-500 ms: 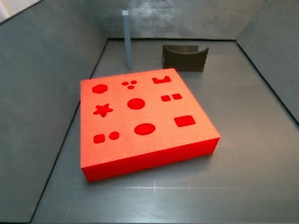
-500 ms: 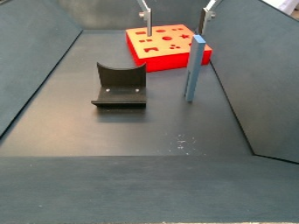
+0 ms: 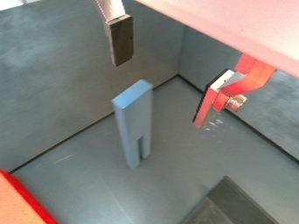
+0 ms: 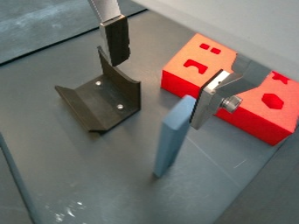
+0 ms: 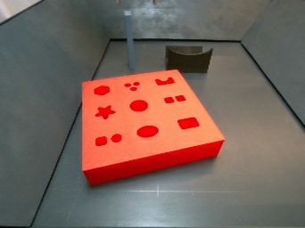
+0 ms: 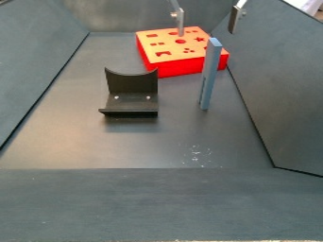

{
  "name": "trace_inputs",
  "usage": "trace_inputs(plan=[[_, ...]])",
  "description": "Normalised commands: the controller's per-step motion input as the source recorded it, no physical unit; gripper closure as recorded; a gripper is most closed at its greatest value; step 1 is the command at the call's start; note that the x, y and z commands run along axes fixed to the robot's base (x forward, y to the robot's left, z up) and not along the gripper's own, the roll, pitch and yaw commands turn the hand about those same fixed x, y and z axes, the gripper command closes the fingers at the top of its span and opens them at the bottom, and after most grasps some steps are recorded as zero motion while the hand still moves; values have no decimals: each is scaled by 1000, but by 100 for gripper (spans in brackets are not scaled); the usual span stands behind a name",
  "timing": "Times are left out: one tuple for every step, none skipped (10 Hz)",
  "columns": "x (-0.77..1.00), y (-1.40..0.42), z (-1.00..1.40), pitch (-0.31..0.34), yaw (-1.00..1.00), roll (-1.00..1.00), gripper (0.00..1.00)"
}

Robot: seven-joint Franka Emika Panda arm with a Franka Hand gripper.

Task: Pick up the double-square object. Move up. Move to above the board. Insert the double-square object.
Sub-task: Pick up the double-square object.

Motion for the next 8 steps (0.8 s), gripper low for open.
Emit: trace_inputs(plan=[[-180, -63, -480, -59, 140, 114, 0], [-14, -83, -540, -21, 51, 93, 0], [0, -66, -649, 0, 20, 131, 0], [-57, -17, -623, -10, 9, 119, 0], [-54, -20, -560, -4, 14, 111, 0], [0, -20, -260, 0, 0, 0, 0], [-11, 0, 0, -19, 0, -23, 0], [0, 0, 0, 0, 0, 0, 0]])
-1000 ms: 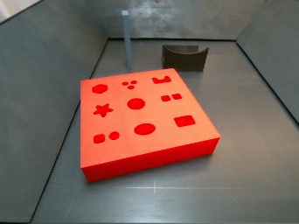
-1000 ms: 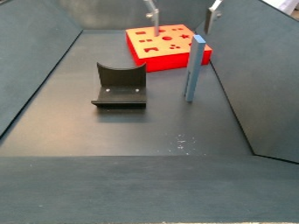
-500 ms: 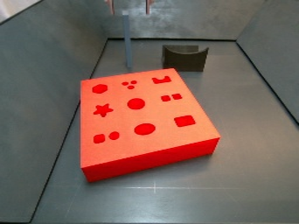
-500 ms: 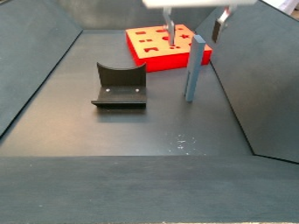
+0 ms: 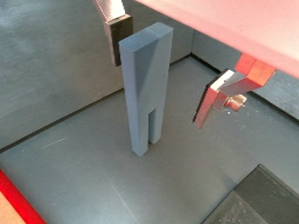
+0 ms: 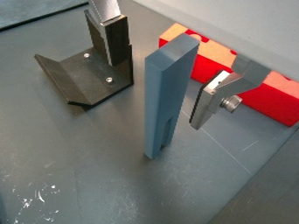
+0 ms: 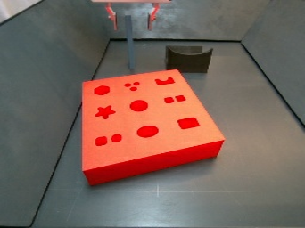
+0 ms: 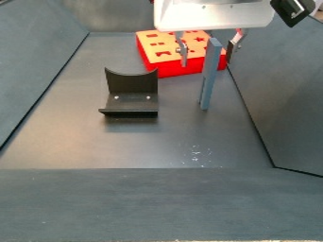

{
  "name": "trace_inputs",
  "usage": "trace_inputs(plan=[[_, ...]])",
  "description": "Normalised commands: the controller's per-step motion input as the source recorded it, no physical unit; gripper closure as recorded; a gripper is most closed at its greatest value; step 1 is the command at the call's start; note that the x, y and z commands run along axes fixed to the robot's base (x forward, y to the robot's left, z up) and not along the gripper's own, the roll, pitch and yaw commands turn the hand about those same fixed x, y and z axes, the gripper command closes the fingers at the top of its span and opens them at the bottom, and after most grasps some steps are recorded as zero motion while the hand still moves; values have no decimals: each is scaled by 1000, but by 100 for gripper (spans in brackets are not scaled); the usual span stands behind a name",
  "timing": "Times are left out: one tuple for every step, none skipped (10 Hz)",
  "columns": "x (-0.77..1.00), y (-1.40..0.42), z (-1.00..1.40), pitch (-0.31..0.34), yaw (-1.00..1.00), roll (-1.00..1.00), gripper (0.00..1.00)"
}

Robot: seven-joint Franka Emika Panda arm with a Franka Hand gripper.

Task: Pick up the double-square object. Move up. Move to above the board. Insert the double-square object.
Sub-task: Pick up the double-square object, then move up.

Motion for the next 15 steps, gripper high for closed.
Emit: trace_inputs(plan=[[0, 0, 0, 0, 0, 0, 100], [0, 0, 0, 0, 0, 0, 100], [0, 0, 0, 0, 0, 0, 100], [0, 0, 0, 0, 0, 0, 100], [0, 0, 0, 0, 0, 0, 100], [0, 0, 0, 0, 0, 0, 100], [0, 0, 0, 0, 0, 0, 100], [0, 0, 0, 0, 0, 0, 100], [0, 0, 0, 0, 0, 0, 100], [0, 0, 0, 0, 0, 0, 100], [0, 0, 0, 0, 0, 0, 100], [0, 0, 833, 0, 0, 0, 100], [28, -74, 846, -2, 27, -1, 100], [-4, -77, 681, 44, 41, 5, 100], [-6, -63, 580, 56, 40, 12, 100]])
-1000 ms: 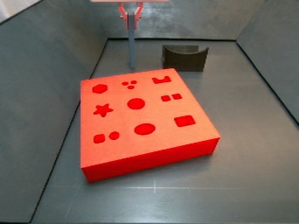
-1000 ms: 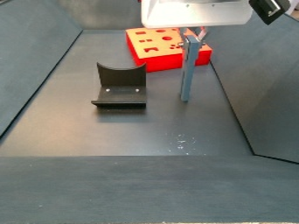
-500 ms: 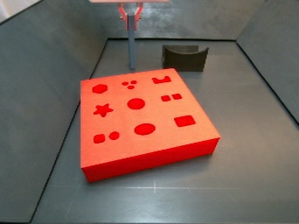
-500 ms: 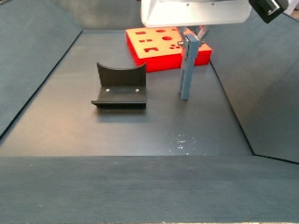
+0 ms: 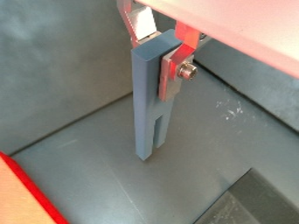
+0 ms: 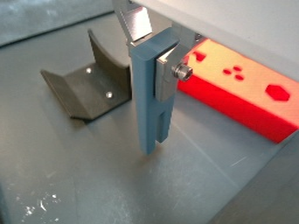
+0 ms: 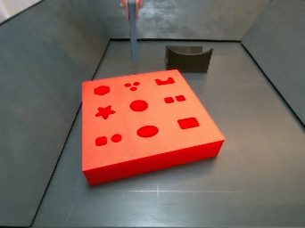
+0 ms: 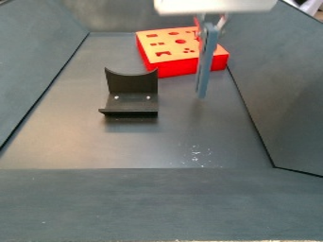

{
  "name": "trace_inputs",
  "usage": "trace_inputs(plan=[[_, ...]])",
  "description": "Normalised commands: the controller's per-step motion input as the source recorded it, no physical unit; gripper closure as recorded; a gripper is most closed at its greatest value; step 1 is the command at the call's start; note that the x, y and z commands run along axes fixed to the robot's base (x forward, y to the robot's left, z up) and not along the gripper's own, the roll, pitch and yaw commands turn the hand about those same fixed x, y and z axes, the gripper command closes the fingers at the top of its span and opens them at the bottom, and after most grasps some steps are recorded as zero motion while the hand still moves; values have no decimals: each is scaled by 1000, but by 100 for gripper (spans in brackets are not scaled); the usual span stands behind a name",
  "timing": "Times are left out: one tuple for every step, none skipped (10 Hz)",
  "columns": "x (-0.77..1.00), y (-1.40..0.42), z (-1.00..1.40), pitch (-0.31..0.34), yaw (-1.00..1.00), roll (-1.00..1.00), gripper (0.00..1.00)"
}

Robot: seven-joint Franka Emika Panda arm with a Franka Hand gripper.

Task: Pick up the double-square object. Move up. Move to above the board. Insert the double-square object.
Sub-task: Move up, then move to above the board.

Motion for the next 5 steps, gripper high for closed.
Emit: trace_inputs(plan=[[2, -42, 359, 70, 35, 30, 100], [10, -29, 190, 80, 32, 42, 100], [269, 14, 1000, 143, -93, -208, 100], [271, 15, 1000, 146, -93, -207, 100], [234, 14, 1000, 158, -81, -207, 100]])
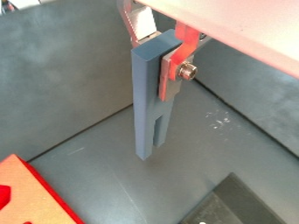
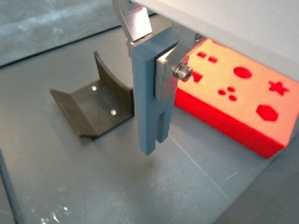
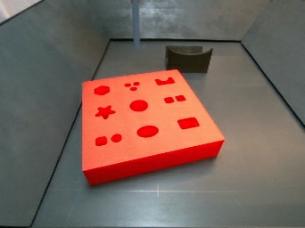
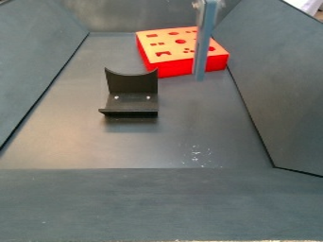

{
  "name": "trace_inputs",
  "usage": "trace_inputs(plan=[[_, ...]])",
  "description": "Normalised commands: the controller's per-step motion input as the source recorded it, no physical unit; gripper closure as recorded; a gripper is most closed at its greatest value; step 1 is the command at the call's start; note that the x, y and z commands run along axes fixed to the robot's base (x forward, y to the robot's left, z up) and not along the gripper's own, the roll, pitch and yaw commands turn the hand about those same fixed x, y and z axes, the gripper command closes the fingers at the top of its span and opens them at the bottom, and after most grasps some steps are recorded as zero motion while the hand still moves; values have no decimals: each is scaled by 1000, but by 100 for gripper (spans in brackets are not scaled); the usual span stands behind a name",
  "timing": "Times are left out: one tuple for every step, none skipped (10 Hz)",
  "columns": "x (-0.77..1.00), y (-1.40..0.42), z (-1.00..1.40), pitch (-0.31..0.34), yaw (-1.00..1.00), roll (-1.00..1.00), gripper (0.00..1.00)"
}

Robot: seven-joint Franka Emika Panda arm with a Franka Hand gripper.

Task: Pick up the double-square object. Move up. Move to above the board. Insert the double-square object.
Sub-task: Move to above the board.

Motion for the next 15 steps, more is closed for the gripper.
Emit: trace_inputs(plan=[[206, 13, 1000, 126, -67, -200, 100], [175, 11, 1000, 77, -52, -186, 100], [164, 12, 1000, 63, -46, -174, 100], [146, 14, 1000, 60, -39, -156, 100], [123, 15, 1000, 70, -34, -143, 100], [96, 14, 888, 69, -31, -136, 100], [74, 12, 775, 68, -30, -132, 100], [42, 9, 547, 65, -28, -124, 100], [28, 8, 377, 63, -27, -118, 100], [43, -1000, 92, 130, -691, 212, 100], [46, -1000, 59, 116, -652, 225, 100], [46, -1000, 66, 96, -454, 224, 100], [47, -1000, 73, 78, -221, 113, 100], [50, -1000, 74, 75, -107, 78, 100], [54, -1000, 77, 78, -67, 61, 100]])
